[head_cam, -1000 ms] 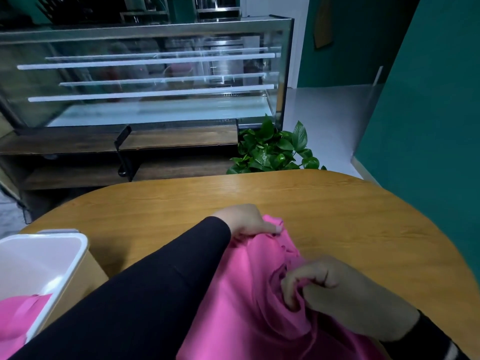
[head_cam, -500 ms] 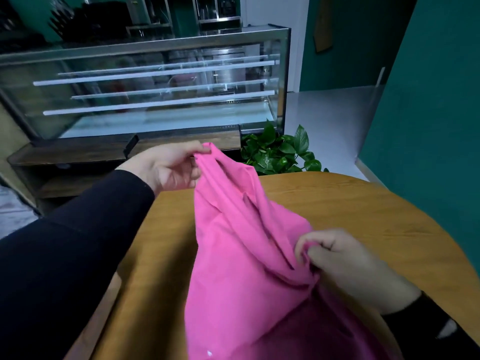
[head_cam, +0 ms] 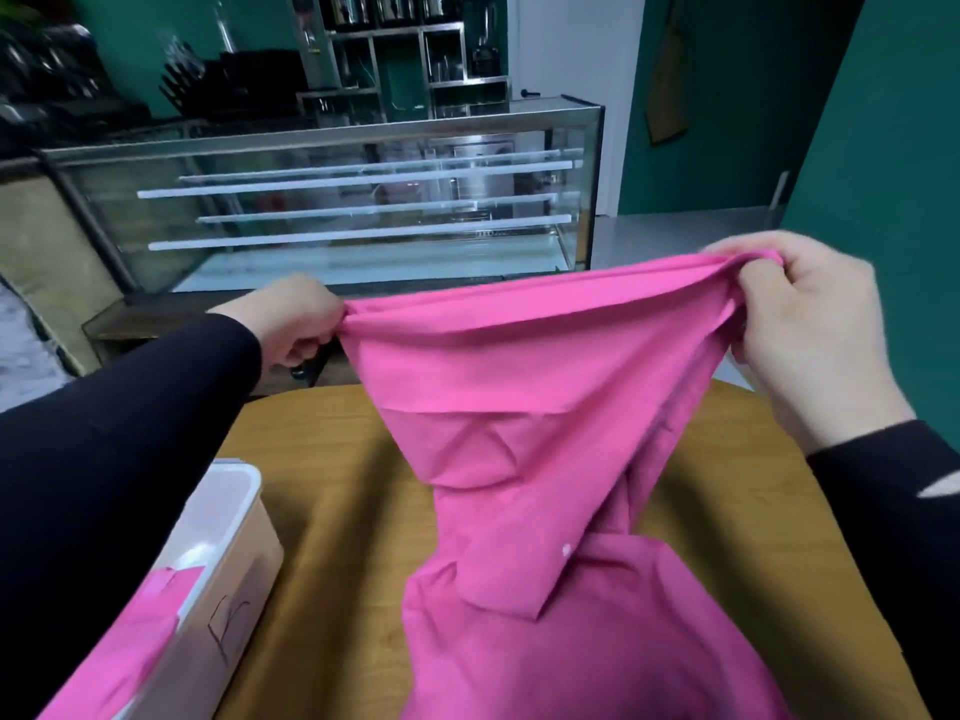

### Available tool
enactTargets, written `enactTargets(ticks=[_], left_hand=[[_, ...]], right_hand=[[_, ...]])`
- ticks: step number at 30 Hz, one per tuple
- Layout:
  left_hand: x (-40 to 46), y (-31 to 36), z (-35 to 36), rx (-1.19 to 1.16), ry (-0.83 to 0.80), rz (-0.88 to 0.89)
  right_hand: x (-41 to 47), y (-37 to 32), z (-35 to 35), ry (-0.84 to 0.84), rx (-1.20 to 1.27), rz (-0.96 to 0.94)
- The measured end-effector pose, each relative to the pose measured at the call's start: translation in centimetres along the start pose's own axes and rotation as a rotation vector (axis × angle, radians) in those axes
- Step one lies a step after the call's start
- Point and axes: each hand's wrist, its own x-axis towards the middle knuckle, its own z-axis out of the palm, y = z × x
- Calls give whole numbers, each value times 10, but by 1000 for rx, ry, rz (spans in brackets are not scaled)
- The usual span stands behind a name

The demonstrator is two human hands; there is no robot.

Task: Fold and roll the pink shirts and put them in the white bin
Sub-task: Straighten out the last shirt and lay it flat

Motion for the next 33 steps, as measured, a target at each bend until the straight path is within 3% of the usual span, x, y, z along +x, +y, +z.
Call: enactTargets(ticks=[3,6,12,15,18,20,22,23,24,26,28,30,33], left_hand=[[-4,3,-16,-615,-138,-119],[-9,8,-35,-1050,-350,-156],[-13,9,-55,-1367,-459,-31],[-9,6,-50,-1240,-445,-40],[-8,-2,-37,-850,-404,103],[-6,-5,-27,-334,-153,266],[2,-8,-22,311,100,366],[5,-10,-20,537,168,355],[6,-11,-18,606,169,303],[6,-18,-14,385,-6,165],[1,-27,-12,-17,-230,43],[-7,-42,-12,-282,-457,83],[-18,-59,-11,-492,-638,141]], right_hand=[[10,-3,2,-75,91,110],[18,-3,-3,-23,174,113],[37,-2,-9,-84,246,155],[40,3,-9,-70,238,156],[39,8,-10,-7,231,141],[35,7,-9,13,150,57],[27,3,-6,-72,93,-12],[24,0,-5,-128,63,-32],[21,-2,-5,-172,31,-47],[17,1,-8,-238,31,-17],[14,11,-17,-325,95,137],[11,23,-30,-443,87,320],[6,41,-47,-591,25,546]])
